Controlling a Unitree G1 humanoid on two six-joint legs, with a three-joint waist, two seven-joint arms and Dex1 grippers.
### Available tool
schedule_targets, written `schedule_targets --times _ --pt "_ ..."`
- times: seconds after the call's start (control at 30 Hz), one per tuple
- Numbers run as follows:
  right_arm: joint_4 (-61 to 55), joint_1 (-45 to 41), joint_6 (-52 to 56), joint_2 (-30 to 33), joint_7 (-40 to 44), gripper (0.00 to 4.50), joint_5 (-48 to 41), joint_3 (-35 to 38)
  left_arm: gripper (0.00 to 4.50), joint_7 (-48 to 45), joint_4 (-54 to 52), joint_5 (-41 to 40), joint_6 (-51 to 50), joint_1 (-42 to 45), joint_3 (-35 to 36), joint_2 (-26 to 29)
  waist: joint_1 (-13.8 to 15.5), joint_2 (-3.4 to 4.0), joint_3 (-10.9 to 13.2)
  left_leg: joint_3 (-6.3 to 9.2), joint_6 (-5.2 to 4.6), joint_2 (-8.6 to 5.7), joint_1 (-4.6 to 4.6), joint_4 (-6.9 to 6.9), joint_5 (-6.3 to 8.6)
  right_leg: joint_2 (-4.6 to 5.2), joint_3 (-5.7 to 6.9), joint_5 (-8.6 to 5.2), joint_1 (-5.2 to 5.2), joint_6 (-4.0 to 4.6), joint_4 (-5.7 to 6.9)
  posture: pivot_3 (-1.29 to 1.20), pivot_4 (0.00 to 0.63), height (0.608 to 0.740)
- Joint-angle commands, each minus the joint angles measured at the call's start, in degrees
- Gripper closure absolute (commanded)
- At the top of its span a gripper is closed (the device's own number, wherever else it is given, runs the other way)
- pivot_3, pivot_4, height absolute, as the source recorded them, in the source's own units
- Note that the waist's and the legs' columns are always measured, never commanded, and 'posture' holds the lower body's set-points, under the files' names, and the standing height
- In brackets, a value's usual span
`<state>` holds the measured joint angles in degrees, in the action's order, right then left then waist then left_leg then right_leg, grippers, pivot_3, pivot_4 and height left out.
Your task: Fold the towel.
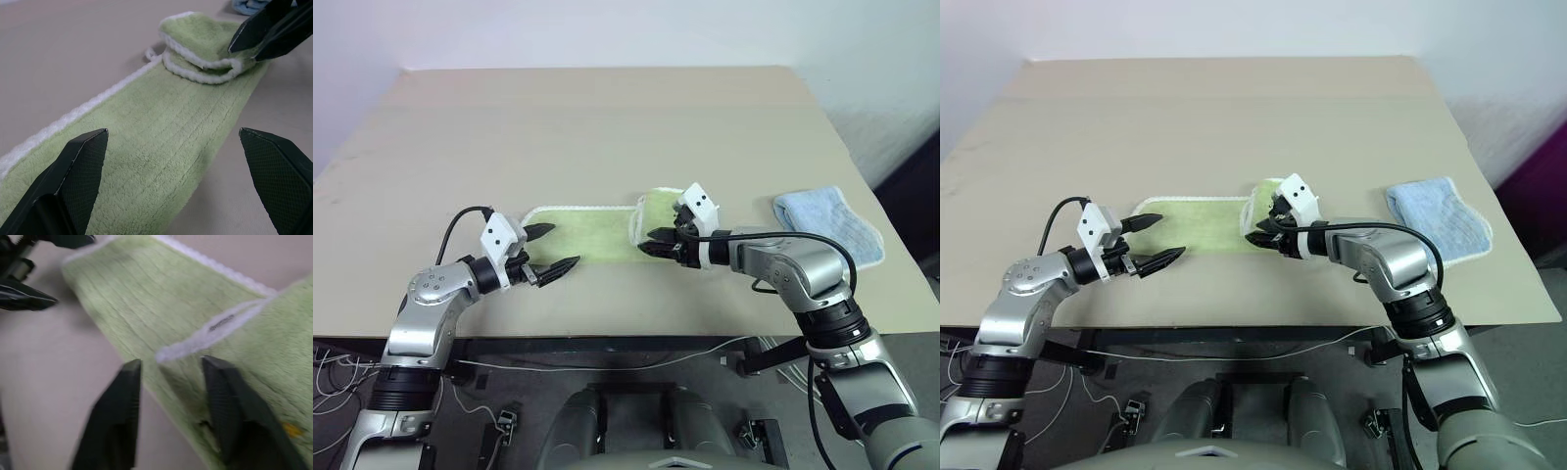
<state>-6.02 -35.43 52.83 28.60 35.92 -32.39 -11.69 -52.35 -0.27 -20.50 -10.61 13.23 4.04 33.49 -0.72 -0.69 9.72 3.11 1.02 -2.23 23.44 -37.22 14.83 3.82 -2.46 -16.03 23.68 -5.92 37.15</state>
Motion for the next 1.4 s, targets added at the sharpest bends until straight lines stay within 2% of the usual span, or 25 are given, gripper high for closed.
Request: schedule_targets --times 0.03,0.07,0.2,0.33,0.57,0.77,0.9,1.17,1.4 --pt "-5.2 0.7 -0.6 1.5 0.7 1.12 -0.9 4.6 0.00 0.1 -2.4 -0.9 0.0 -0.4 1.3 0.6 0.0 0.00 0.0 0.00 0.00 0.00 0.00 0.00 0.00 0.01 0.00 0.00 0.00 0.00 -0.01 0.00 0.150 0.740" --pt "-5.7 0.7 -1.3 1.9 0.7 0.80 -0.8 6.1 0.00 0.2 -2.8 -1.3 -0.3 -0.8 1.8 0.6 0.0 0.00 0.0 0.00 0.00 0.00 0.00 0.00 0.00 0.01 0.00 0.00 -0.01 0.00 -0.01 0.00 0.150 0.740" --pt "-3.2 -1.2 -4.7 2.4 0.9 0.80 -0.1 11.0 0.00 1.6 -5.4 -4.4 -2.6 -2.9 4.2 0.0 -0.1 0.00 0.0 0.01 0.00 0.00 0.00 0.03 0.00 0.02 -0.03 0.00 0.01 0.00 -0.02 0.00 0.150 0.740" --pt "4.6 -2.5 -13.2 2.0 2.6 1.80 5.5 9.8 0.00 4.7 -9.0 -8.1 -5.8 -5.2 6.7 -1.7 -0.1 0.00 0.0 0.01 0.00 0.01 -0.01 0.04 0.00 0.01 -0.05 0.00 0.01 0.00 -0.02 0.00 0.150 0.740" --pt "19.1 -3.6 -27.8 -4.2 7.1 4.28 13.7 4.2 0.00 11.9 -16.5 -13.5 -12.3 -11.2 10.0 -5.3 -0.3 0.01 0.0 -0.01 0.01 0.01 -0.01 0.06 0.00 -0.02 -0.04 0.00 0.03 0.00 0.00 0.00 0.150 0.740" --pt "31.6 -2.1 -38.1 -7.6 10.5 4.28 21.4 -1.4 0.00 19.5 -22.7 -18.7 -16.7 -16.3 14.0 -8.4 -0.1 0.00 0.0 -0.01 0.02 0.00 -0.01 0.03 0.00 -0.02 -0.01 0.00 0.00 0.00 -0.01 0.00 0.150 0.740" --pt "33.9 0.3 -43.2 -8.2 12.7 4.28 25.1 -4.0 0.00 26.4 -27.2 -23.0 -21.0 -19.7 16.3 -11.3 -0.2 -0.04 -0.1 -0.01 0.02 -0.01 -0.11 0.04 0.00 -0.01 -0.01 0.00 -0.11 0.00 -0.04 0.00 0.150 0.740" --pt "23.5 -1.2 -43.8 -6.2 16.3 4.28 19.8 3.0 0.00 45.0 -34.5 -36.3 -25.4 -26.0 21.4 -21.1 -0.1 -0.02 0.0 0.04 0.03 0.01 -0.19 0.06 0.01 -0.03 -0.04 -0.01 -0.21 0.01 -0.08 0.00 0.150 0.740" --pt "20.8 -4.4 -42.2 -5.0 16.6 4.28 18.1 6.9 0.00 56.3 -35.0 -45.3 -26.9 -29.9 20.2 -25.9 0.0 -0.04 0.0 0.07 0.03 -0.02 -0.19 0.03 0.01 -0.01 -0.01 -0.01 -0.25 0.02 -0.11 0.00 0.150 0.740"
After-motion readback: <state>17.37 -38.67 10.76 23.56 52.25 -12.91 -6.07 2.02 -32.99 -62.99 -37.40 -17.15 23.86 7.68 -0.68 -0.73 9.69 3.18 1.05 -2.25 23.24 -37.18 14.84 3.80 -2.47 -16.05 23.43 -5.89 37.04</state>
